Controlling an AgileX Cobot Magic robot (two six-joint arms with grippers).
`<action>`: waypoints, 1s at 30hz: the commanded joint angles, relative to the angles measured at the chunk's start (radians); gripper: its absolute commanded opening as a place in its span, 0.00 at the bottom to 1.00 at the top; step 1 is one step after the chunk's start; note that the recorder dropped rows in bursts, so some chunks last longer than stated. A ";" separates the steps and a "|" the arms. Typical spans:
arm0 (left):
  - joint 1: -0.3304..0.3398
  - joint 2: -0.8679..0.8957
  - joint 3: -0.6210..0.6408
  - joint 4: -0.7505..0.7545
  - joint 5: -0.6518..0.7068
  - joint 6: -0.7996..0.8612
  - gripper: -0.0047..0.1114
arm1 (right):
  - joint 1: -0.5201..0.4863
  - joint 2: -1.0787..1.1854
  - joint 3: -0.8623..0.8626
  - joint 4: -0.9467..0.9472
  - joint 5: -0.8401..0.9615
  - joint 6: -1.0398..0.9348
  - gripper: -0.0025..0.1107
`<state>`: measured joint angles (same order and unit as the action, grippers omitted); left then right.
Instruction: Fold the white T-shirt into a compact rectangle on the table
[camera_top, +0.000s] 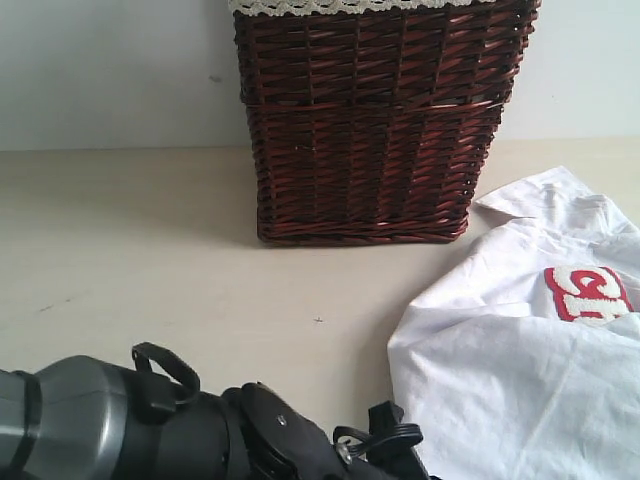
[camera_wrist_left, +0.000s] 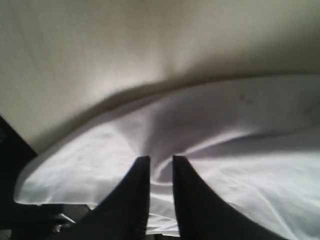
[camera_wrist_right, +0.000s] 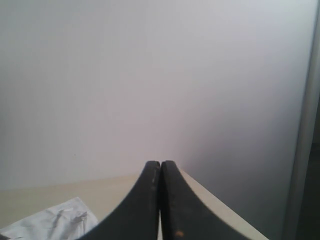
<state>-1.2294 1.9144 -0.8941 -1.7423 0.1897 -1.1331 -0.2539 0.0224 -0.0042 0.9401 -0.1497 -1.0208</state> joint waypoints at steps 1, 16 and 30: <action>-0.005 0.014 -0.004 -0.002 0.045 0.036 0.41 | 0.002 0.002 0.004 -0.007 -0.001 -0.002 0.02; -0.007 0.123 -0.004 -0.002 0.111 0.023 0.04 | 0.002 0.002 0.004 -0.007 -0.001 -0.002 0.02; -0.008 0.085 -0.004 0.426 -0.329 0.253 0.04 | 0.002 0.002 0.004 -0.007 -0.001 -0.002 0.02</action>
<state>-1.2414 1.9812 -0.9205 -1.3899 0.0358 -1.0150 -0.2539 0.0224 -0.0042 0.9401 -0.1497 -1.0190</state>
